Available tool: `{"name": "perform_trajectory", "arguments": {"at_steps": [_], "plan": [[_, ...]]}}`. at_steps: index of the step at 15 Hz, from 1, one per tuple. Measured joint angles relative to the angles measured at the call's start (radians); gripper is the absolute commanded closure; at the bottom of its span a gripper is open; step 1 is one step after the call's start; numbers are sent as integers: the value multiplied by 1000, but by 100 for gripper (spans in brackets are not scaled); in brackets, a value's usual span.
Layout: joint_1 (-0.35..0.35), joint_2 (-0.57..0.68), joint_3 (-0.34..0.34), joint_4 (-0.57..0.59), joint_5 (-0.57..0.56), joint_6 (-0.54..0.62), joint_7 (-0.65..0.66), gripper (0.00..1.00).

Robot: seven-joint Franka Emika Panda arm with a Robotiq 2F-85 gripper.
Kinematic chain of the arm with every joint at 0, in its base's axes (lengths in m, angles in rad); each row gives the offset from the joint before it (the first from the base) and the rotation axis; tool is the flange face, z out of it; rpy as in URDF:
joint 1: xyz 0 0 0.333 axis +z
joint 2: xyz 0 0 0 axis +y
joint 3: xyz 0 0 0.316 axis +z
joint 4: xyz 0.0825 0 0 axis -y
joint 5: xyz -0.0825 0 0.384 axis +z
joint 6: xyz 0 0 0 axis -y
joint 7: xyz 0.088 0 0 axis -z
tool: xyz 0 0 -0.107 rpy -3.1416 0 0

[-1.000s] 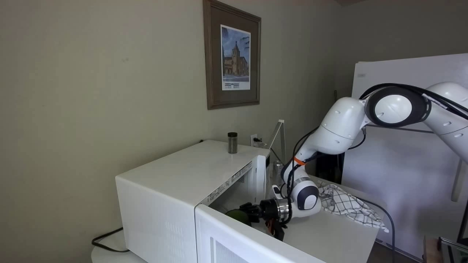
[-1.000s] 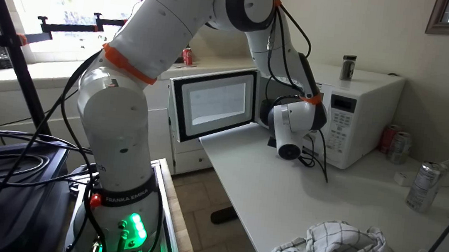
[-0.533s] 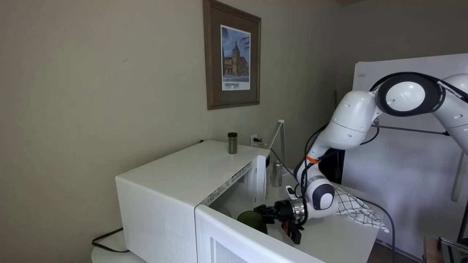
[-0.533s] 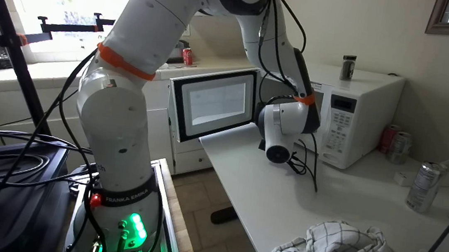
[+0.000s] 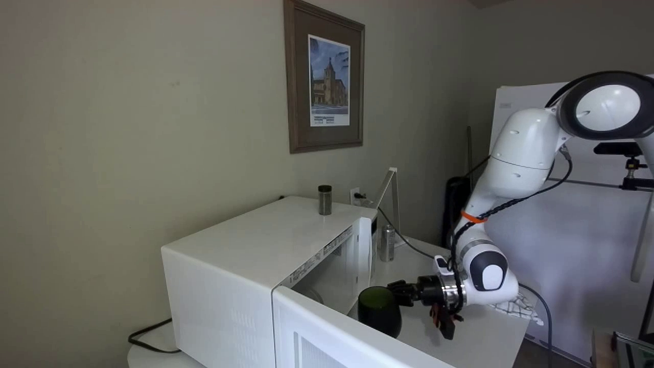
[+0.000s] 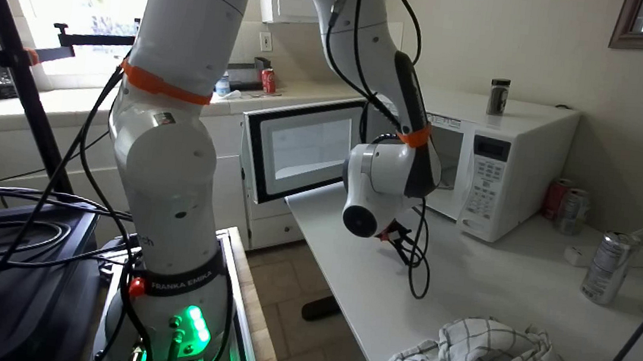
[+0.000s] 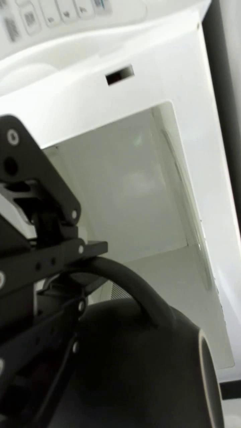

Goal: Remove the black cup from the microwave and put it on the counter

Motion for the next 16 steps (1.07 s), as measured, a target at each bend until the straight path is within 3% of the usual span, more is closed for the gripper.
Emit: {"name": "perform_trajectory", "arguments": {"at_steps": [2,7,8,9,11,16], "plan": [[2,-65,-55,-79,0,0,1,96],[-82,-193,-215,-255,-5,-35,0,96],[-127,-191,-220,-253,-5,-43,0,96],[-166,-185,-232,-249,-5,-60,0,83],[-227,-175,-259,-238,-6,-84,0,83],[-245,-175,-264,-238,-6,-91,0,83]]}}
